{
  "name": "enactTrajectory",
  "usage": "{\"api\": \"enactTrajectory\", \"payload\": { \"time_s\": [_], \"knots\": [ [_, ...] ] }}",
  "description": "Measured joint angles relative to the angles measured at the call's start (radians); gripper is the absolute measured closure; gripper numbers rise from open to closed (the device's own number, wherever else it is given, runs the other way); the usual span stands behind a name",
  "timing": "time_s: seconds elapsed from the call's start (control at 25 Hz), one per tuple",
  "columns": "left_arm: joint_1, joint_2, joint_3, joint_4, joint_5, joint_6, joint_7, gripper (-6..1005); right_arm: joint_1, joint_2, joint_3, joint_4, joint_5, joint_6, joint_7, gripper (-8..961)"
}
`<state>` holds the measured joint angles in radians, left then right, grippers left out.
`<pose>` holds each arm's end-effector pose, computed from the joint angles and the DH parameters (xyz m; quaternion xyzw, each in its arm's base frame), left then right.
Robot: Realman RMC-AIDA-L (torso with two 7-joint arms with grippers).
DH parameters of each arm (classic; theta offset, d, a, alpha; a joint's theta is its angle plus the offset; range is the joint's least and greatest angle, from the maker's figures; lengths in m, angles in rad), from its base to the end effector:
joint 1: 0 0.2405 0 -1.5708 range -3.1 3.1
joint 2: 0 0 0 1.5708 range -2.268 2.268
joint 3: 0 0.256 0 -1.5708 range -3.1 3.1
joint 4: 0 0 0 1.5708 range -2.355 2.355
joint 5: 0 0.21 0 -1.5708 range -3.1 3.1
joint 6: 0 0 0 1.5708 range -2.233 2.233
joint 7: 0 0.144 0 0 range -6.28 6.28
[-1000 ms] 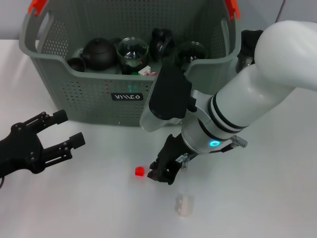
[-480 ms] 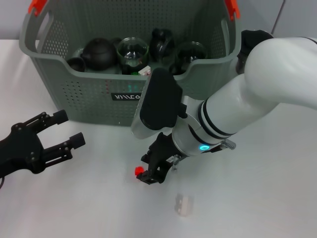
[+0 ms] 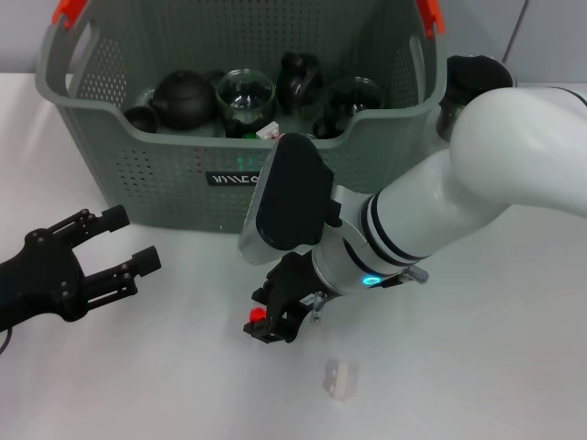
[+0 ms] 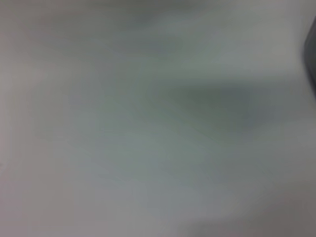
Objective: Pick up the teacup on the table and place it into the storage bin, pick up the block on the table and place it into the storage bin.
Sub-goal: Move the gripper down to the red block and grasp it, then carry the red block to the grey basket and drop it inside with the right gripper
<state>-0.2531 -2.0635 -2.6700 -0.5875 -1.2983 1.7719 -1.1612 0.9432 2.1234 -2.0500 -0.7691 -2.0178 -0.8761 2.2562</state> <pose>-0.3267 0.2418 0.0377 -0.8696 -0.2399 -0.3637 0.2324 0.1118 0.3414 -0.1696 -0.9891 0.0724 -0.1155 0.0562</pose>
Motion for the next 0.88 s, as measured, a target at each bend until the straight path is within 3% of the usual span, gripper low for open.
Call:
{"api": "enactTrajectory", "payload": {
  "time_s": [0.56,0.64,0.88],
  "knots": [
    [-0.003,0.0,-0.001,0.0,0.001,0.0,0.0,174,0.008,0.0,-0.015,0.006,0.001,0.0,0.007,571],
    [-0.003,0.0,-0.001,0.0,0.001,0.0,0.0,174,0.011,0.0,-0.015,0.011,0.001,-0.001,0.008,758],
    [-0.003,0.0,-0.001,0.0,0.001,0.0,0.0,175,0.014,0.001,-0.015,0.019,0.001,0.001,0.017,802]
  ]
}}
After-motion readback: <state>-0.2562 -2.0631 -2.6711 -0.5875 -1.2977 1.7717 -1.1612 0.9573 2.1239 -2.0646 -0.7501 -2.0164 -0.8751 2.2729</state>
